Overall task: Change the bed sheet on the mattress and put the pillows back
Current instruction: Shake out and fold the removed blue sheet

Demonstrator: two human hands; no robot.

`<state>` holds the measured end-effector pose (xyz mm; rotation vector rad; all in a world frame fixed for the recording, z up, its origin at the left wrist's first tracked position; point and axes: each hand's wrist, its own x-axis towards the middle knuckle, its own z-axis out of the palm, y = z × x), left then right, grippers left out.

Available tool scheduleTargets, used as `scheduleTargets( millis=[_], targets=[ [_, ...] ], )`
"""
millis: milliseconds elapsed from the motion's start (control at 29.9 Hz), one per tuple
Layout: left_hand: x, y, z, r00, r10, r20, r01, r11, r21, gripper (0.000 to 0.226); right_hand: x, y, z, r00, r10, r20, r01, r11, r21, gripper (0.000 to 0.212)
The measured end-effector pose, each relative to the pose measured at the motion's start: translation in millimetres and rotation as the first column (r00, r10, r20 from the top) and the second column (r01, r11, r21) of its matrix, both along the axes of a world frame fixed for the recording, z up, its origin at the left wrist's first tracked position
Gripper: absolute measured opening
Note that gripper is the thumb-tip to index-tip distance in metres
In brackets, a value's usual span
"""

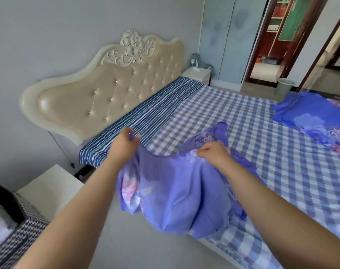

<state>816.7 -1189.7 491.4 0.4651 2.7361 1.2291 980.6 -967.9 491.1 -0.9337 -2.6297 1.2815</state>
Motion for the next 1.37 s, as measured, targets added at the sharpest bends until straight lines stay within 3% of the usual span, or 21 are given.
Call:
scheduleTargets(
  millis=[33,100,167,234,267,368,502,635,702,769,903,1070,1170,1371],
  targets=[
    [14.7,17.4,7.1,0.988,-0.155,-0.012,0.156,0.988,0.024,0.043,-5.5,-13.1,4.6,0.997,0.062,-0.047,-0.062,0.998,-0.004,0.020],
    [37.4,39.9,19.6,0.874,-0.486,-0.015,0.486,0.873,0.032,0.061,-9.2,-34.3,15.4,0.975,0.176,-0.134,-0.179,0.984,-0.010,0.015],
    [45.9,47.5,28.1,0.727,-0.686,0.030,0.686,0.727,-0.011,0.044,-7.0,-41.8,23.4,0.952,0.229,-0.201,-0.243,0.969,-0.051,0.015],
    [49.2,49.3,35.7,0.664,-0.744,0.076,0.747,0.664,-0.022,0.019,-3.5,-38.1,26.1,0.940,0.260,-0.222,-0.280,0.958,-0.062,0.014],
    [50.2,50.5,38.9,0.658,-0.746,0.102,0.752,0.659,-0.031,0.013,-2.0,-35.4,24.5,0.935,0.273,-0.227,-0.294,0.954,-0.062,0.013],
    [54.0,56.6,38.2,0.653,-0.736,0.177,0.757,0.640,-0.133,0.039,2.1,-31.7,14.9,0.934,0.269,-0.236,-0.288,0.956,-0.051,0.018],
    [55.5,55.4,32.0,0.635,-0.728,0.258,0.772,0.614,-0.168,0.045,11.1,-35.7,-0.8,0.927,0.278,-0.251,-0.300,0.952,-0.056,0.022],
    [58.7,47.8,27.2,0.690,-0.687,0.228,0.724,0.652,-0.226,0.052,20.4,-44.2,-21.6,0.915,0.322,-0.243,-0.352,0.931,-0.092,0.025],
    [62.7,40.3,27.4,0.728,-0.658,0.193,0.686,0.703,-0.189,0.047,23.1,-45.1,-29.2,0.931,0.352,-0.094,-0.350,0.936,0.035,0.017],
    [65.0,30.8,28.4,0.750,-0.641,0.165,0.661,0.734,-0.156,0.043,26.4,-46.5,-38.0,0.961,0.278,-0.014,-0.270,0.943,0.194,0.015],
    [66.2,13.0,24.9,0.778,-0.625,0.073,0.628,0.766,-0.136,0.054,30.8,-55.4,-57.7,0.988,0.128,-0.082,-0.101,0.958,0.267,0.008],
    [76.8,-7.1,27.9,0.793,-0.607,-0.060,0.594,0.790,-0.151,0.029,48.5,-83.4,-93.7,0.966,0.184,-0.180,-0.141,0.963,0.229,0.006],
    [83.0,-20.6,30.0,0.753,-0.657,-0.028,0.643,0.745,-0.177,0.024,56.4,-98.5,-108.8,0.934,0.277,-0.227,-0.229,0.949,0.218,0.021],
    [92.4,-42.7,33.8,0.749,-0.662,0.007,0.656,0.740,-0.152,0.013,58.8,-117.6,-110.9,0.878,0.384,-0.285,-0.277,0.894,0.352,0.026]
  ],
)
